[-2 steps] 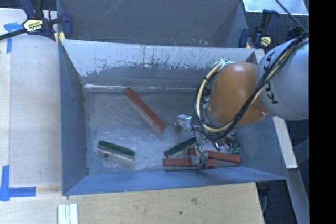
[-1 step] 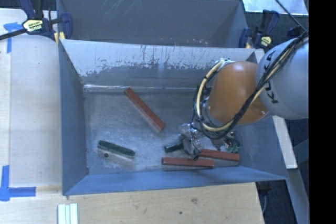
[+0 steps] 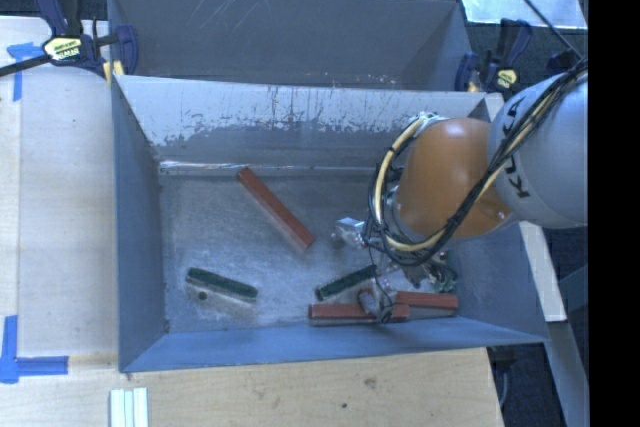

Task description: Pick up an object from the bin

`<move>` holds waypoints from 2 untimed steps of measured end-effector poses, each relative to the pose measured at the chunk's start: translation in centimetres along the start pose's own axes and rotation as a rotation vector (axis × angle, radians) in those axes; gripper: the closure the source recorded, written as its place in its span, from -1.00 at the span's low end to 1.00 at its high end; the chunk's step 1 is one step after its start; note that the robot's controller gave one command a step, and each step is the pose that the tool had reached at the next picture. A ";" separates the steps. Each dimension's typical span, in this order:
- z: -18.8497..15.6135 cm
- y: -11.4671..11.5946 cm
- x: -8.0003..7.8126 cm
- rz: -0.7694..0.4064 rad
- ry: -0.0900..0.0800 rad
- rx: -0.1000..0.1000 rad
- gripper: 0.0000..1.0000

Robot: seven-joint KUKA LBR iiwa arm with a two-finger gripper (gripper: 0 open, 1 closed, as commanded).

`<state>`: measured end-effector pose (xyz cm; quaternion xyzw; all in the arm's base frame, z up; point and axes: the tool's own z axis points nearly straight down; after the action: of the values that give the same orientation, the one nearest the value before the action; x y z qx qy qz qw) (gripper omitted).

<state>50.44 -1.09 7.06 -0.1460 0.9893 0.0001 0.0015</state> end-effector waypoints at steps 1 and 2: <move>-0.1 0.0 -0.1 -0.001 -0.003 0.000 1.00; 0.0 0.0 0.0 -0.001 0.000 0.000 -1.00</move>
Offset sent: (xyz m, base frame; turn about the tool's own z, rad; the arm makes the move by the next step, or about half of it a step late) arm 0.0000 0.0000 0.0000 0.0000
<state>50.45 -1.08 7.06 -0.1465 0.9892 0.0001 0.0018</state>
